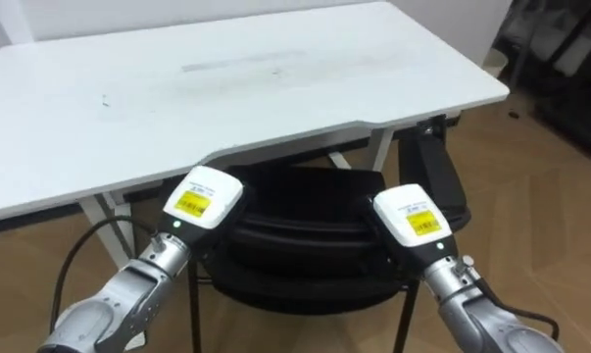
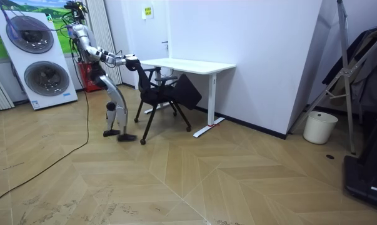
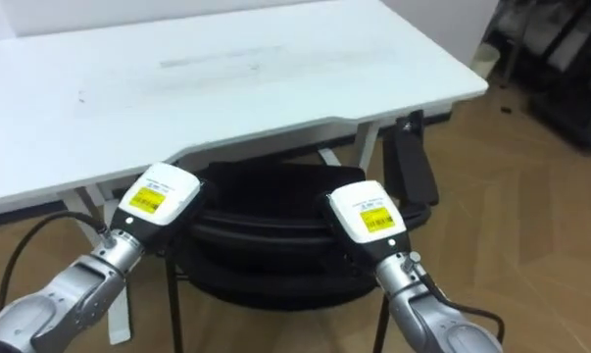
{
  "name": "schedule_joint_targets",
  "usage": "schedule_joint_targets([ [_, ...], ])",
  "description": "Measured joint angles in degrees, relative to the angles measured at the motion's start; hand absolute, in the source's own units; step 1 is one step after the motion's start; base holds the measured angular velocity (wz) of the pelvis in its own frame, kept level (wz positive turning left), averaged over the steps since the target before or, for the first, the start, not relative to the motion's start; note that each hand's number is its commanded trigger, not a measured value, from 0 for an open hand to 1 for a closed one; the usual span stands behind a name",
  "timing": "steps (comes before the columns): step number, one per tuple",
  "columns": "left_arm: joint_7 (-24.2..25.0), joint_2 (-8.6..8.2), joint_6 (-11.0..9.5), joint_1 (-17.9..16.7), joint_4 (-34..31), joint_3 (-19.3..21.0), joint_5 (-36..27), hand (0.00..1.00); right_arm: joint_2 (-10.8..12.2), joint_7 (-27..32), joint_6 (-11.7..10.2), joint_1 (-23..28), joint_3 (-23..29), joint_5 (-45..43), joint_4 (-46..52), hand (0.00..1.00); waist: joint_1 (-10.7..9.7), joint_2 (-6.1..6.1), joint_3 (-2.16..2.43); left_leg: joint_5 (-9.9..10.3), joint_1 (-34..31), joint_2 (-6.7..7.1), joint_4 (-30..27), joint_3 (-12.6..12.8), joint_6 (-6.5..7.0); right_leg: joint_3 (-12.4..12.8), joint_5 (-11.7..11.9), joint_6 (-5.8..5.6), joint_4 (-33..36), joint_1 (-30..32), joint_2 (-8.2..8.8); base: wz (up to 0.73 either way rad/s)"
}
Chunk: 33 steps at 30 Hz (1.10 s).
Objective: Push chair
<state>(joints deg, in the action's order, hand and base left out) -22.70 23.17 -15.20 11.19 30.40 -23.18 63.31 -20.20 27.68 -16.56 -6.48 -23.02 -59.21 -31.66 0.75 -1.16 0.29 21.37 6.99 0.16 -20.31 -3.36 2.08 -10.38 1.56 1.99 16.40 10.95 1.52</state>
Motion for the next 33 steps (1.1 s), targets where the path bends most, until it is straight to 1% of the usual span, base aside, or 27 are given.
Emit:
schedule_joint_targets([
  [1,0.24,-0.18,0.21,0.1,-0.19,0.5,-0.05,1.0,-0.03,-0.45,0.03,-0.85,-0.01,0.0,-0.13,1.0,0.14,0.42,-0.04,0.36,0.74,-1.26,0.68,0.05,-0.67,-0.51,-1.18,0.79,1.15,-0.03,-0.81,0.16],
  [2,0.63,-0.25,0.28,0.88,-0.15,0.68,-0.05,1.0,-0.06,-0.73,0.12,-1.51,0.13,0.06,-0.18,1.0,0.03,0.54,-0.37,0.64,1.31,-2.22,0.83,-0.1,-1.3,-1.44,-3.12,1.33,2.9,-0.01,-1.08,0.21],
  [3,0.76,-0.29,0.31,1.23,-0.07,0.71,-0.05,1.0,-0.07,-0.84,0.25,-1.65,0.21,0.09,-0.1,1.0,0.01,0.42,-0.55,0.75,1.59,-2.67,0.86,-0.11,-1.55,-1.92,-4.36,1.4,4.09,0.07,-1.34,0.34],
  [4,0.9,-0.36,0.3,1.7,0.05,0.77,-0.05,1.0,-0.04,-0.88,0.48,-1.68,0.36,0.09,0.06,1.0,0.11,0.25,-0.6,0.97,1.79,-3.43,0.18,0.11,-2.01,-2.61,-6.89,1.86,5.92,0.17,-1.59,0.22],
  [5,0.93,-0.47,0.25,1.76,0.32,1.11,0.04,1.0,0.1,-1.26,0.47,-1.8,0.58,0.06,0.21,1.0,0.61,-0.23,-0.89,0.98,1.79,-3.81,-1.89,0.72,-2.2,-2.79,-8.49,2.96,7.84,0.05,-1.29,0.14],
  [6,0.93,-0.74,0.19,1.69,0.32,1.34,0.25,1.0,0.18,-1.54,0.47,-1.83,0.71,0.01,0.3,1.0,0.86,-0.67,-1.17,0.96,1.68,-4.04,-3.45,1.53,-2.28,-2.93,-9.35,3.22,8.74,-0.07,-1.06,0.17],
  [7,0.97,-1.31,0.04,1.07,0.54,2.0,0.86,1.0,0.22,-1.69,0.45,-1.49,1.05,-0.34,0.31,1.0,0.82,-1.08,-1.45,1.07,0.82,-5.02,-7.08,2.51,-2.8,-4.43,-11.26,3.29,9.96,-1.11,-0.79,0.38],
  [8,1.03,-2.16,-0.03,1.53,0.59,2.32,1.71,1.0,0.2,-1.66,0.34,-0.82,1.74,-0.8,0.45,1.0,0.5,-1.18,-1.47,0.8,-0.94,-6.34,-12.13,3.99,-3.42,-5.75,-13.32,3.43,10.71,-2.1,-0.68,0.52],
  [9,1.12,-2.47,-0.04,1.6,0.66,2.37,2.03,1.0,0.18,-1.61,0.34,-0.45,1.97,-0.91,0.58,1.0,0.36,-1.41,-1.48,0.31,-1.95,-7.1,-14.54,5.1,-4.26,-6.4,-14.0,3.66,10.96,-2.55,-0.65,0.59],
  [10,1.18,-2.51,-0.17,1.46,0.44,2.34,2.13,1.0,0.15,-1.59,0.23,-0.11,2.27,-1.04,0.65,1.0,-0.3,-1.9,-1.61,-0.9,-3.68,-8.59,-18.38,6.48,-6.03,-7.36,-15.07,4.17,11.52,-3.31,-0.53,0.6],
  [11,1.37,-2.94,-0.2,1.0,0.23,2.32,2.2,1.0,-0.15,-1.48,-0.14,0.59,2.72,-1.18,0.85,1.0,-0.69,-2.17,-1.57,-2.31,-4.9,-9.45,-21.1,6.66,-6.45,-8.78,-15.51,4.65,11.38,-4.45,-0.43,0.55],
  [13,1.57,-3.5,-0.17,0.93,0.09,2.32,2.65,1.0,-0.35,-1.47,-0.28,1.34,3.04,-1.1,1.08,1.0,-0.64,-3.05,-1.36,-4.39,-6.22,-10.05,-23.34,6.86,-6.55,-10.27,-16.52,5.34,11.3,-5.47,-0.04,0.46],
  [14,1.79,-3.68,-0.16,0.73,0.05,2.26,2.65,1.0,-0.56,-1.45,-0.28,1.6,3.08,-0.97,1.18,1.0,-0.66,-3.33,-1.36,-4.61,-7.36,-11.16,-23.22,7.94,-6.99,-11.76,-16.83,5.77,10.59,-6.24,0.08,0.39],
  [17,1.67,-4.08,-0.05,0.87,0.6,2.17,2.72,1.0,-0.4,-1.43,-0.22,2.11,3.07,-1.12,0.99,1.0,-0.68,-4.84,-1.48,-4.56,-12.33,-11.26,-19.21,8.96,-7.08,-14.28,-17.04,5.81,7.82,-7.87,0.58,0.31],
  [19,1.54,-4.23,-0.02,1.02,0.6,2.14,2.77,1.0,-0.48,-1.43,-0.13,2.6,3.12,-1.29,1.4,1.0,-0.33,-5.0,-0.99,-4.94,-15.53,-10.43,-14.77,9.4,-7.1,-16.13,-17.11,6.0,6.26,-8.47,1.02,0.12],
  [20,1.39,-4.22,-0.01,0.92,0.51,2.14,2.89,1.0,-0.48,-1.42,-0.13,2.59,3.12,-1.62,1.19,1.0,-0.06,-4.92,-0.89,-6.02,-16.85,-9.88,-11.3,9.43,-6.96,-18.97,-16.72,5.44,5.0,-9.36,1.53,-0.05],
  [21,1.25,-4.23,-0.01,0.77,0.47,2.15,3.06,1.0,-0.42,-1.39,-0.13,2.6,3.11,-1.65,1.02,1.0,0.16,-4.87,-0.88,-6.88,-17.24,-9.32,-9.3,9.44,-6.72,-20.08,-16.68,5.41,4.43,-9.88,1.67,-0.13],
  [22,0.95,-4.38,0.02,0.3,0.39,2.4,3.54,1.0,-0.39,-1.13,-0.13,2.74,3.08,-1.81,0.97,1.0,0.62,-4.81,-0.72,-9.01,-17.5,-8.47,-5.74,9.47,-6.17,-22.2,-16.63,5.31,3.46,-10.79,1.83,-0.12],
  [23,1.02,-4.84,0.05,0.08,0.06,2.66,4.09,1.0,-0.49,-0.8,-0.1,3.25,3.15,-1.88,1.16,1.0,1.18,-4.9,-0.61,-10.85,-17.76,-7.65,-3.49,9.7,-5.8,-23.11,-16.65,5.23,2.85,-11.37,1.97,-0.09],
  [25,1.13,-5.18,0.13,0.0,0.08,2.78,4.3,1.0,-0.71,-0.47,0.01,3.39,3.05,-2.06,1.28,1.0,1.6,-5.01,-0.53,-12.69,-17.8,-6.18,-1.56,11.04,-5.41,-22.92,-16.74,4.97,2.48,-11.73,1.99,-0.05],
  [27,1.54,-5.32,0.22,-0.34,-0.13,2.73,4.3,1.0,-0.92,-0.45,0.2,3.57,2.96,-2.12,1.34,1.0,1.58,-5.01,-0.31,-14.22,-17.13,-5.13,0.14,12.49,-4.26,-22.94,-17.56,2.27,2.43,-12.05,2.14,-0.02],
  [28,1.9,-5.42,0.39,-0.93,-0.68,2.7,4.3,1.0,-1.0,-0.45,0.2,3.79,2.92,-2.1,1.28,1.0,1.54,-5.04,-0.22,-15.08,-16.28,-4.4,1.91,12.79,-3.06,-22.81,-18.11,-1.35,2.41,-12.69,2.24,-0.06],
  [29,2.06,-5.38,0.66,-1.74,-1.4,2.78,4.3,1.0,-1.04,-0.45,0.2,3.83,2.62,-2.14,1.29,1.0,1.55,-5.03,-0.18,-15.7,-15.32,-3.39,3.46,12.86,-2.87,-22.46,-18.32,-2.72,2.53,-13.05,2.4,-0.11],
  [30,2.1,-5.38,0.74,-2.17,-1.72,2.96,4.3,1.0,-1.22,-0.38,0.2,3.86,2.42,-2.24,1.33,1.0,1.56,-4.95,-0.08,-15.76,-15.05,-3.02,3.83,12.96,-2.95,-22.24,-18.48,-2.97,2.84,-13.08,2.49,-0.16],
  [31,2.21,-5.46,0.63,-2.43,-1.89,3.02,4.3,1.0,-1.53,-0.3,0.21,4.0,2.16,-2.25,1.36,1.0,1.79,-4.66,-0.03,-15.79,-14.79,-2.46,3.88,13.02,-2.72,-21.9,-18.98,-3.84,3.95,-13.23,2.63,-0.22],
  [32,2.87,-5.63,0.51,-2.57,-1.85,3.01,4.3,1.0,-1.53,-0.31,0.55,4.21,1.84,-2.24,1.16,1.0,2.49,-4.48,-0.02,-16.1,-14.31,-2.35,3.34,12.96,-1.78,-21.26,-19.38,-4.52,4.95,-13.54,2.53,-0.23],
  [33,3.13,-5.69,0.51,-2.63,-1.84,3.01,4.3,1.0,-1.48,-0.4,0.73,4.22,1.71,-2.24,1.01,1.0,2.62,-4.39,-0.01,-16.12,-14.2,-2.35,2.93,12.74,-1.66,-21.08,-19.51,-4.74,5.47,-13.69,2.49,-0.16],
])
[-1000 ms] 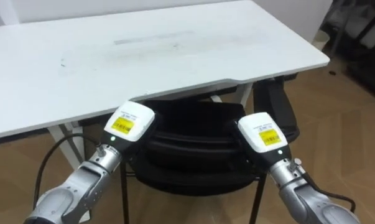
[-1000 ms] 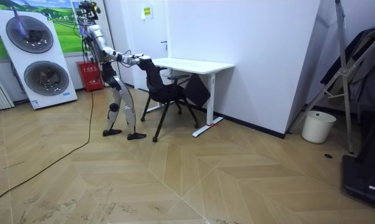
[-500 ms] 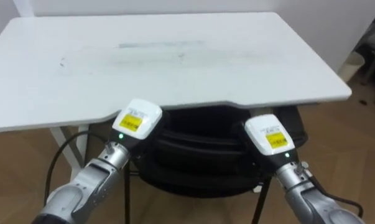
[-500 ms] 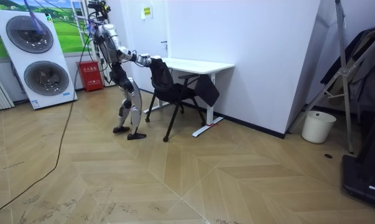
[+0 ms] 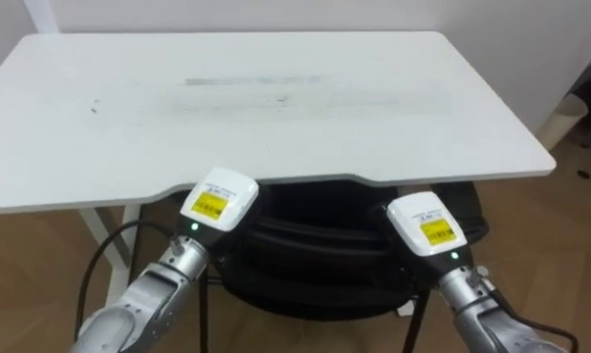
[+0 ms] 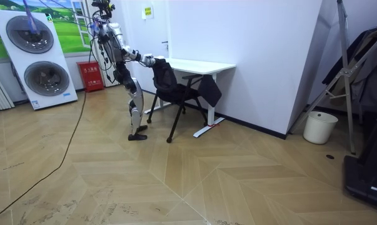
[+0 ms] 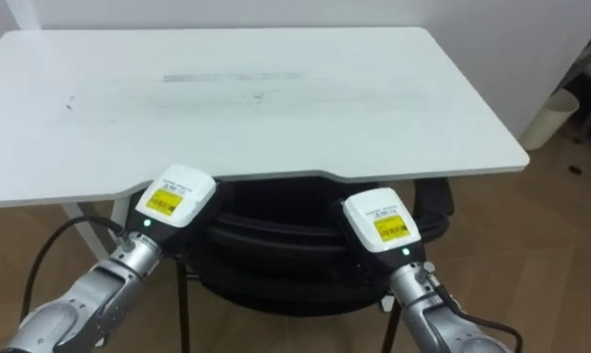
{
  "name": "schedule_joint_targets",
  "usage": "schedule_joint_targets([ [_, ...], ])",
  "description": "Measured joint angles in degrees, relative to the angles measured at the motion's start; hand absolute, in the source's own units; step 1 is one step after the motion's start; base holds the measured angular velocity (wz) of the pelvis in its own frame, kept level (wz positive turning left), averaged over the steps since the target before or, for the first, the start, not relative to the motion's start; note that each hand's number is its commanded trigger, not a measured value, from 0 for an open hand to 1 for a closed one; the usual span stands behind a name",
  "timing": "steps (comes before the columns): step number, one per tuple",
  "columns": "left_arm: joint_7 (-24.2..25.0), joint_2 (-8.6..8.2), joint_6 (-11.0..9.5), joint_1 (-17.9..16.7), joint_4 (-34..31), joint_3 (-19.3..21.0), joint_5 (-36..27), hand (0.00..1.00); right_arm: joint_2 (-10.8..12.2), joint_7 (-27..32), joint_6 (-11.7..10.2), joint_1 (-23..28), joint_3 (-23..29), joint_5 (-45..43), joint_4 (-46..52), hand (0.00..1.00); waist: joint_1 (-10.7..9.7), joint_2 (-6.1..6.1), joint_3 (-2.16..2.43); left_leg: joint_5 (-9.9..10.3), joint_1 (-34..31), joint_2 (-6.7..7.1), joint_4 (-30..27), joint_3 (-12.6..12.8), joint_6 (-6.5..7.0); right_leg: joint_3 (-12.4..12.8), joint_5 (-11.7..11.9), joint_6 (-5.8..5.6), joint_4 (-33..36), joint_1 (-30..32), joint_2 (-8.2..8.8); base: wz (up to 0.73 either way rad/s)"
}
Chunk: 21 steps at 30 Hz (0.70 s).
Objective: Push chair
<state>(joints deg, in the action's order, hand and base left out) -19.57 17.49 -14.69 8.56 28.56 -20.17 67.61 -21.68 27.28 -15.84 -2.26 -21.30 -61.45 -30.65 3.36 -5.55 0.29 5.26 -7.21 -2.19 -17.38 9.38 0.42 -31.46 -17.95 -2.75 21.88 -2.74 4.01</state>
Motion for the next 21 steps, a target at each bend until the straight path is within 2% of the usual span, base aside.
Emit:
schedule_joint_targets([
  [2,0.27,-0.33,0.12,0.24,0.71,0.02,0.0,1.0,0.45,-0.6,1.22,-0.03,-0.3,-0.14,0.22,1.0,0.09,0.62,-0.14,-0.01,-0.02,0.31,-0.28,-2.12,0.14,2.76,1.38,1.59,1.78,0.5,-0.6,-0.1],
  [3,0.31,-0.37,0.12,0.29,0.82,0.25,0.0,1.0,0.58,-0.78,1.53,-0.19,-0.37,-0.16,0.33,0.97,0.31,0.88,-0.24,-0.01,-0.05,0.48,-0.27,-2.48,0.14,3.79,1.64,2.0,2.06,0.84,-0.75,-0.2],
  [4,0.5,-0.46,0.11,0.29,0.99,0.91,0.0,1.0,1.1,-1.24,1.79,-0.71,-0.37,-0.52,0.31,0.83,0.33,1.07,-0.27,-0.02,-0.21,1.15,-0.28,-4.01,0.13,4.46,1.94,2.53,0.94,0.89,-1.2,-0.23],
  [5,0.82,-0.6,0.12,0.35,1.19,1.48,0.0,1.0,1.47,-1.58,2.08,-1.22,-0.41,-0.74,0.33,0.58,0.36,1.18,-0.09,-0.06,-0.72,1.57,-0.28,-4.96,0.03,3.77,2.01,3.11,-1.34,0.64,-1.67,-0.18],
  [7,1.32,-0.88,0.15,1.47,1.27,1.87,0.0,1.0,1.5,-1.78,3.38,-1.44,-0.41,-0.87,1.57,0.0,-0.11,1.26,-0.18,-0.04,-2.38,1.47,-1.25,-4.81,-0.01,1.7,2.9,5.46,-3.59,1.32,-1.87,0.18],
  [8,1.47,-1.18,0.34,2.22,1.3,1.64,0.01,0.93,1.15,-1.83,3.85,-1.35,-0.41,-0.57,2.25,0.0,-0.37,1.46,-0.35,0.14,-3.54,0.68,-3.69,-4.27,-0.23,-0.21,2.97,5.66,-3.96,1.76,-1.83,0.32],
  [9,1.35,-1.08,0.53,2.23,1.16,1.44,0.01,0.67,0.83,-1.93,3.92,-1.35,-0.42,-0.4,2.29,0.0,-0.36,1.43,-0.35,0.22,-3.62,0.29,-4.73,-3.95,-0.32,-0.52,2.91,5.79,-3.96,1.76,-1.83,0.16],
  [10,1.32,-0.89,0.68,2.21,0.87,1.18,0.01,0.0,0.82,-2.43,4.28,-1.2,-0.4,0.25,2.73,0.0,-0.37,1.52,-0.33,0.41,-3.15,-0.48,-6.06,-3.48,-0.34,-1.55,2.79,6.19,-3.94,1.65,-1.78,0.0],
  [11,1.3,-0.86,0.87,2.21,0.25,1.17,0.08,0.0,0.65,-3.02,4.81,-1.18,-0.27,0.48,3.57,0.0,-0.36,1.52,-0.36,1.74,-3.08,-1.09,-6.2,-3.41,-0.43,-3.36,2.77,6.37,-4.04,1.72,-1.43,-0.15],
  [12,1.24,-0.84,1.2,2.02,-0.31,1.18,0.12,0.0,0.78,-4.23,5.51,-1.22,-0.01,0.56,4.27,0.0,0.17,1.66,-0.48,1.37,-3.28,-1.09,-5.52,-3.29,-0.15,-5.08,2.99,6.02,-4.19,1.05,-1.07,-0.19],
  [13,1.26,-0.81,1.5,1.71,-0.58,1.2,0.12,0.0,1.13,-5.0,5.98,-1.21,0.08,0.61,4.55,0.0,0.21,1.93,-0.6,1.15,-3.12,-1.1,-5.19,-3.57,-0.14,-5.02,3.15,5.75,-4.41,0.85,-1.23,-0.06],
  [15,2.12,-1.97,2.18,1.79,-0.74,1.57,0.03,0.0,1.43,-6.68,6.85,-1.22,0.67,0.62,4.64,0.0,-0.22,2.16,-0.49,0.77,-3.09,-0.65,-3.37,-5.75,-0.58,-3.27,4.09,4.72,-4.98,0.91,-2.12,0.17],
  [16,2.56,-3.64,2.7,1.68,-0.75,2.73,-0.61,0.0,1.21,-7.65,7.09,-1.26,1.13,0.62,5.13,0.0,0.74,2.31,-0.33,0.65,-3.07,0.72,-2.03,-8.17,-0.57,-2.42,4.36,4.3,-5.02,1.67,-2.02,0.0],
  [17,2.84,-4.52,3.0,1.5,-0.94,3.72,-1.04,0.0,1.28,-8.5,7.15,-1.26,1.75,0.63,5.88,0.0,1.31,2.11,-0.18,0.38,-2.93,1.75,-1.13,-10.05,-0.74,-2.91,4.57,4.32,-5.57,1.88,-1.87,-0.06],
  [19,3.52,-4.93,3.12,1.3,-1.23,3.83,-4.27,0.0,1.31,-9.4,7.3,-1.17,2.21,1.45,6.38,0.0,0.93,2.28,-0.16,-0.61,-2.48,2.66,0.44,-10.85,-0.7,-5.37,5.02,4.69,-7.17,1.23,-1.7,0.27],
  [21,3.98,-5.1,3.09,0.86,-1.58,3.85,-7.62,0.0,1.14,-10.5,8.06,-1.08,2.27,2.89,6.88,0.0,0.56,2.1,-0.27,-0.41,-2.16,2.67,0.02,-9.87,-0.5,-7.58,4.97,4.82,-7.47,0.88,-1.02,0.44],
])
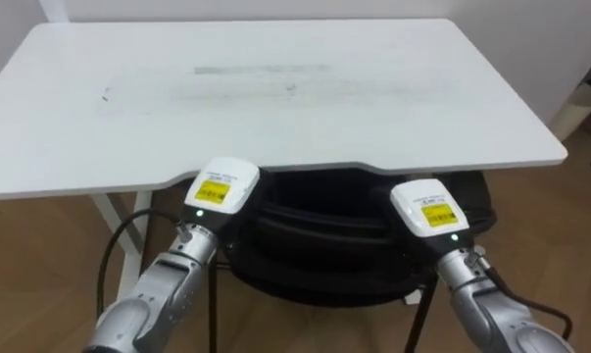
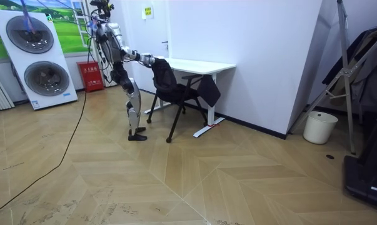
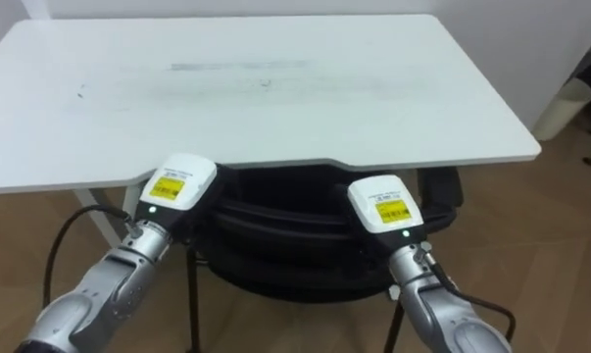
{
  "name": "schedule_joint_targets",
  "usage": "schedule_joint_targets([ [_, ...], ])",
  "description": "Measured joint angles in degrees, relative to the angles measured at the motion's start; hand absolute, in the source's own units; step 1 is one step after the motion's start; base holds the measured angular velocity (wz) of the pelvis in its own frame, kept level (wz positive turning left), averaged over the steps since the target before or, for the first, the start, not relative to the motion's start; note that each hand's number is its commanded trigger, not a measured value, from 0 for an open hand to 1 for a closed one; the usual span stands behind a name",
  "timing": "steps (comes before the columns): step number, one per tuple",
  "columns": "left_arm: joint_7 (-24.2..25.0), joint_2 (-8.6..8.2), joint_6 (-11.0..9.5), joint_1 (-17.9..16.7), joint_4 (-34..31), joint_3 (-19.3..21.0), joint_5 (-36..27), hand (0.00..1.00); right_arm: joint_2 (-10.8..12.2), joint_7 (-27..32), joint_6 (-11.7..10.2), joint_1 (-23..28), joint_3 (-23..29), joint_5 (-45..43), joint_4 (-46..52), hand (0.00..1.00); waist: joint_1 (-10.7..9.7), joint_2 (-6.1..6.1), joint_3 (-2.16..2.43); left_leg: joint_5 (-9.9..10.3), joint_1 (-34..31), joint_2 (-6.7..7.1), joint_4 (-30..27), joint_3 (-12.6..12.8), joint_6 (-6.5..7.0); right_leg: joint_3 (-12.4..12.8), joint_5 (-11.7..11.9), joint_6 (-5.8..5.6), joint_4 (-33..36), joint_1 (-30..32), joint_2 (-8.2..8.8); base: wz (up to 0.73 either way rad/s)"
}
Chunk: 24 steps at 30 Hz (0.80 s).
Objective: Push chair
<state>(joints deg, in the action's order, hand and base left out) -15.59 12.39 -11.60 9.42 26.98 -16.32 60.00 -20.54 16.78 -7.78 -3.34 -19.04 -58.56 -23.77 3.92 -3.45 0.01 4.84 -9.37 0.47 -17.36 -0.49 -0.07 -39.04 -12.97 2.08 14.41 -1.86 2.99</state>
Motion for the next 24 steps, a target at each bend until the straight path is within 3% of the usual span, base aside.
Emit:
schedule_joint_targets([
  [1,0.12,-0.12,-0.2,0.11,-0.1,0.0,-1.12,0.0,0.24,-0.74,0.71,0.02,0.04,0.17,0.11,0.0,-0.65,-0.41,-0.22,0.14,0.01,-0.2,-2.13,2.61,0.15,-1.1,-0.21,0.3,0.01,-0.1,0.61,0.34],
  [2,0.13,-0.33,-0.22,0.09,-0.3,-0.01,-2.15,0.0,0.35,-1.7,1.64,0.01,0.16,0.39,0.44,0.0,-0.4,-0.54,-0.14,0.79,0.28,-0.69,-3.62,5.36,0.29,-1.19,-0.24,0.27,0.02,-0.06,0.95,0.27],
  [5,0.14,-0.24,-0.42,0.07,-1.41,0.09,-6.14,0.0,0.09,-3.75,3.06,-0.03,0.49,2.23,2.68,0.0,-0.68,0.26,-0.01,2.33,2.02,-1.83,-3.0,8.17,0.51,0.03,-0.18,-0.5,1.14,0.97,0.55,0.09],
  [7,0.15,-0.27,-0.55,-0.36,-1.91,0.92,-7.74,0.0,0.49,-4.57,3.41,-0.32,1.01,3.13,3.0,0.0,-0.39,0.86,-0.01,3.37,2.45,-2.2,-1.57,7.77,1.64,1.48,-0.21,-1.42,2.86,1.71,0.13,-0.12],
  [8,0.15,-0.36,-0.2,-0.74,-2.3,1.69,-8.22,0.0,0.78,-5.11,3.39,-0.46,1.61,4.97,3.46,0.0,-1.0,1.45,-0.14,3.35,2.44,-1.69,-1.32,5.89,1.66,7.43,0.61,-1.87,3.79,2.31,-0.9,0.08],
  [9,0.15,-0.37,-0.04,-0.75,-2.39,2.11,-8.24,0.0,0.85,-5.24,3.42,-0.44,1.97,5.4,3.84,0.0,-2.04,1.48,-0.16,3.33,2.17,-1.18,-1.3,4.84,1.69,11.62,0.78,-1.79,4.13,2.83,-1.68,0.54],
  [10,0.14,-0.37,0.1,-0.77,-2.8,2.9,-8.35,0.0,0.65,-5.75,3.24,-0.36,2.8,5.43,4.47,0.0,-3.24,1.53,-0.14,3.28,1.86,-0.57,-1.0,4.66,1.73,14.05,0.64,-1.75,3.95,3.51,-1.96,0.51],
  [11,0.13,-0.05,0.11,-0.83,-3.5,3.91,-8.84,0.0,0.5,-5.91,2.68,-0.34,3.45,5.42,4.68,0.0,-2.99,1.79,-0.02,3.2,1.99,-0.58,-0.05,5.7,1.66,13.94,0.62,-1.77,2.71,3.57,-1.92,0.29],
  [13,-0.23,0.29,0.09,-0.83,-4.51,6.52,-9.95,0.0,0.66,-5.9,2.07,-0.26,4.74,6.06,5.09,0.0,-3.1,1.75,-0.03,2.86,2.55,-0.57,1.75,7.23,1.58,13.61,1.59,-0.27,1.24,3.44,-1.66,0.02],
  [14,-0.68,0.37,0.08,-0.88,-5.01,7.96,-10.45,0.0,0.53,-5.89,1.7,-0.01,5.43,6.87,5.31,0.0,-3.35,1.76,-0.03,2.78,2.9,-0.68,2.3,8.24,1.67,13.17,1.6,-0.27,1.29,3.34,-1.21,0.12],
  [16,-2.25,0.34,-0.31,-0.96,-6.15,9.72,-11.67,0.0,0.29,-5.87,0.83,0.37,6.93,7.58,5.38,0.0,-3.69,1.77,-0.04,2.54,3.01,-0.55,2.85,8.4,1.61,12.79,1.63,-0.23,1.38,3.37,-0.85,0.16],
  [19,-5.8,0.0,-1.02,-1.02,-8.27,13.68,-15.07,0.0,-0.03,-5.86,-1.26,1.68,10.22,8.98,5.92,0.0,-3.92,1.75,-0.05,-0.86,3.48,-0.5,4.69,8.35,2.37,12.86,1.71,-0.09,1.42,3.45,-0.99,0.05],
  [24,-13.04,-0.22,-2.72,-4.82,-15.31,22.85,-20.72,0.0,-0.4,-4.25,-5.52,7.09,16.24,9.46,11.16,0.0,-5.14,1.81,-0.11,-1.33,4.87,0.35,6.15,8.43,2.79,13.78,1.82,0.08,1.29,2.86,-0.61,-0.05],
])
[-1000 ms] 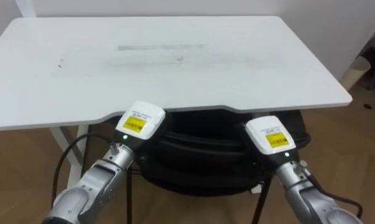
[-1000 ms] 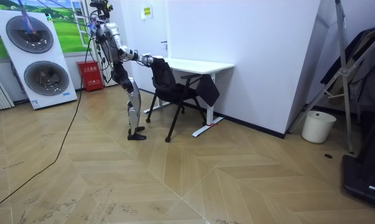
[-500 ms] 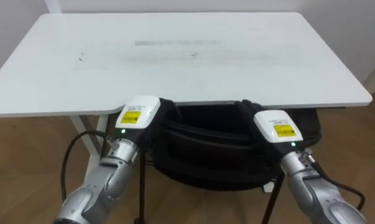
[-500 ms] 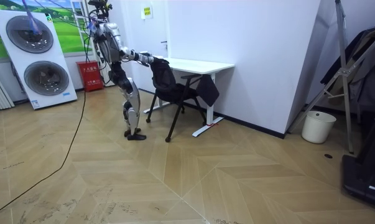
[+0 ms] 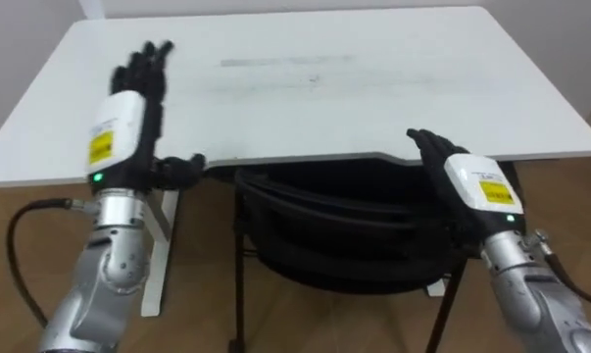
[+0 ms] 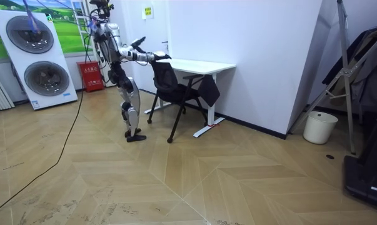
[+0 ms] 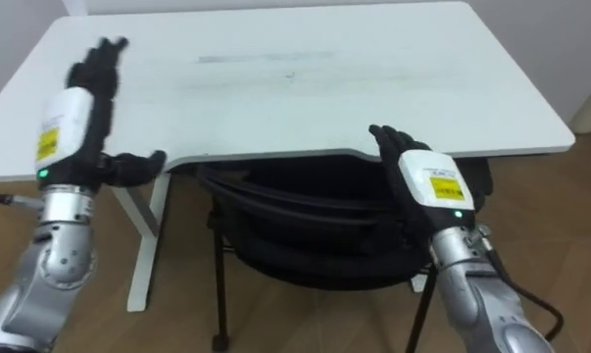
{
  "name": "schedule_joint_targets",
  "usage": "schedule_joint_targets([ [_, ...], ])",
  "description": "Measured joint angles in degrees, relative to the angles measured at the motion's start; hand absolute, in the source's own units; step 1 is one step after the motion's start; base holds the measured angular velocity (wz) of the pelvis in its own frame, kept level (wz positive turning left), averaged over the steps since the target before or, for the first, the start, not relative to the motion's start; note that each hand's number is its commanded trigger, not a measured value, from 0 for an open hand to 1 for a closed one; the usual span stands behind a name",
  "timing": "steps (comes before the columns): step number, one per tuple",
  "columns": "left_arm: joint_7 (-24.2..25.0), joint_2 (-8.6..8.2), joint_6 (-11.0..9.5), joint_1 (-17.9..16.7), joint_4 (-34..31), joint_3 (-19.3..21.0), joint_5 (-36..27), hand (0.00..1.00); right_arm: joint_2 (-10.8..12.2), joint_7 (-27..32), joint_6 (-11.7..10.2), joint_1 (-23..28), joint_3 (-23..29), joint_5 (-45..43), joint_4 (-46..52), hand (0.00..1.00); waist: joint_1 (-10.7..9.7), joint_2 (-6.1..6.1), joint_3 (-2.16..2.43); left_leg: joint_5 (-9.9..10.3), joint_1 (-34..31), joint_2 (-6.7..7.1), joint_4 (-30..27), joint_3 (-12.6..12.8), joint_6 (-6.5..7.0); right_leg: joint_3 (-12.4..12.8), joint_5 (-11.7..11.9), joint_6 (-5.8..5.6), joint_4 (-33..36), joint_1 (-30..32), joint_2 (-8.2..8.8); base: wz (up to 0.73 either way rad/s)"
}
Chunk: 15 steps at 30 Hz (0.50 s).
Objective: Push chair
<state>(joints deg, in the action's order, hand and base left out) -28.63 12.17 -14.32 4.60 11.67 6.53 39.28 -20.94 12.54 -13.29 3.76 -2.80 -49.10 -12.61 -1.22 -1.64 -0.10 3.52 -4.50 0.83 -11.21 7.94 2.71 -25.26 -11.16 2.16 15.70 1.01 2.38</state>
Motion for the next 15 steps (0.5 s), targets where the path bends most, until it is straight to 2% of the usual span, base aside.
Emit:
schedule_joint_targets([
  [2,-3.47,0.01,-1.62,-2.28,-2.74,4.85,-2.0,0.0,-0.04,2.07,-2.45,2.69,3.93,-0.03,0.76,0.0,-0.17,-0.16,-0.09,0.25,0.18,0.23,0.01,0.1,0.34,0.14,-0.02,0.04,0.01,-0.16,0.17,-0.02],
  [3,-4.46,0.01,-1.97,-2.53,-2.78,5.85,-3.14,0.0,-0.04,2.63,-2.49,3.34,4.95,-0.03,0.76,0.0,-0.25,-0.15,-0.11,0.28,0.17,0.35,0.01,0.01,0.39,0.05,-0.03,0.08,0.02,-0.16,0.26,0.06],
  [5,-8.08,-0.1,-2.06,-4.23,-2.74,9.04,-8.68,0.0,-0.04,5.6,-1.86,5.46,9.1,0.08,0.75,0.0,-0.26,0.11,-0.3,0.5,0.22,0.89,0.08,0.0,0.74,0.06,0.11,1.7,0.06,-0.08,0.71,0.03],
  [7,-10.07,-0.37,-2.05,-5.94,-2.7,11.68,-12.11,0.0,-0.02,7.08,-1.1,6.07,11.79,0.08,0.75,0.0,0.09,0.57,-0.61,0.65,0.17,0.92,0.22,0.52,0.96,0.52,0.19,1.94,-0.07,0.21,0.78,-0.1],
  [9,-12.05,-0.38,-1.97,-7.83,-2.66,13.25,-16.06,0.0,0.01,9.05,-0.3,7.2,13.52,1.44,0.65,0.0,0.36,0.86,-0.68,0.8,0.28,0.98,0.44,0.83,1.16,0.82,0.28,2.08,-0.26,0.26,0.77,-0.08],
  [13,-15.49,-1.06,-1.9,-12.84,-1.88,15.96,-23.74,0.0,1.81,15.9,0.17,10.78,14.33,12.99,0.58,0.0,0.75,1.05,-0.6,1.15,0.85,1.05,0.98,1.08,1.22,1.06,0.53,2.35,-1.2,-0.39,0.52,-0.02],
  [15,-17.34,-1.47,-1.85,-13.74,1.36,15.89,-27.83,0.0,3.13,19.01,0.63,12.66,14.84,20.34,0.43,0.0,1.35,1.35,-0.4,1.28,1.28,1.12,1.29,1.08,1.32,1.08,0.52,2.34,-1.5,-0.78,0.5,0.0],
])
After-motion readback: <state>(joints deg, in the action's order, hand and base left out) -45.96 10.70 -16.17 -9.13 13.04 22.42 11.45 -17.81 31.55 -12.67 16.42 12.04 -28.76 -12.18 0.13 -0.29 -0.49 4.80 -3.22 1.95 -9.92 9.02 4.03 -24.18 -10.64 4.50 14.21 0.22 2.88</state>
